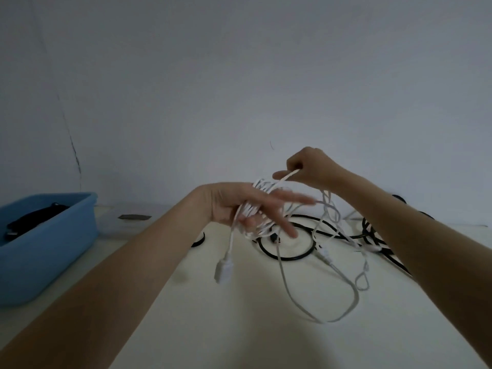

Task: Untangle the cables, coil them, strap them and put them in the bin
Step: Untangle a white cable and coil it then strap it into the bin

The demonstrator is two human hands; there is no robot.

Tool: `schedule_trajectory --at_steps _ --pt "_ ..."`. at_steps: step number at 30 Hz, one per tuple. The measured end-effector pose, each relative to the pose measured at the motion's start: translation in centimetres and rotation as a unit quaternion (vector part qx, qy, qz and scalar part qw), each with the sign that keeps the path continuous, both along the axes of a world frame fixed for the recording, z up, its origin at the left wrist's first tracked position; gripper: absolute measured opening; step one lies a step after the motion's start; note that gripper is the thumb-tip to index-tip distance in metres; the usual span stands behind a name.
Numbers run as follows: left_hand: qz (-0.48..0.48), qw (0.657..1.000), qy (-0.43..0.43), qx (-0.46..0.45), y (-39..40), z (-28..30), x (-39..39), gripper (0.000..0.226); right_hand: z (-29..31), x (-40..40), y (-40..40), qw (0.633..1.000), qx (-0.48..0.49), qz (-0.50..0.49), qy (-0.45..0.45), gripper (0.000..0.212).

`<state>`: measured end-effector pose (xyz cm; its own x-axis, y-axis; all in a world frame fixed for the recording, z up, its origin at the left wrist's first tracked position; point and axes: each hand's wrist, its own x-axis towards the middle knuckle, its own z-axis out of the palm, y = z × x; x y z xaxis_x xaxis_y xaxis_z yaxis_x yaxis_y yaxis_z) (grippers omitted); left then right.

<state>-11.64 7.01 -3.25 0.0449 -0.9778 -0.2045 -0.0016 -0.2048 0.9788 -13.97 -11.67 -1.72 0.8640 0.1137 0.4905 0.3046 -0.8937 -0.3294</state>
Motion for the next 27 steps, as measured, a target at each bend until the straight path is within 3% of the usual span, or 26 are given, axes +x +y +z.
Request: schedule_trajectory --at_steps 3,5,8,11,14,17,21,27 --pt "-0.003 0.988 0.078 -0.131 -1.3 1.4 -0.3 0.062 -2.1 0.5 0.6 0.99 0.12 0.041 0.067 0.014" --pt "0.028 0.966 0.085 -0.242 -2.9 2.3 -0.8 0.061 -4.0 0.8 1.2 0.986 0.109 0.016 0.123 0.014" --pt "0.251 0.903 0.131 -0.324 -4.9 3.5 -0.8 0.061 -6.2 0.9 1.8 0.965 0.161 0.004 0.206 0.031" --pt "0.421 0.833 0.092 -0.346 -5.6 4.0 0.9 0.06 -6.7 0.3 1.6 0.946 0.231 0.069 0.215 0.02" --pt "0.457 0.847 -0.13 -0.24 -4.8 3.0 2.3 0.07 -6.2 -0.2 0.6 0.937 0.284 0.079 0.185 0.02" --pt "0.366 0.848 -0.377 -0.063 -4.0 1.7 2.4 0.074 -5.6 -0.7 -0.7 0.916 0.334 0.11 0.192 0.014" --pt "0.29 0.85 -0.432 0.082 -3.6 1.1 1.7 0.052 -5.9 -0.8 -1.7 0.898 0.383 0.108 0.187 0.011" --pt "0.298 0.798 -0.499 0.163 -3.7 1.3 2.8 0.022 -5.5 -0.4 -1.3 0.89 0.433 0.024 0.143 0.011"
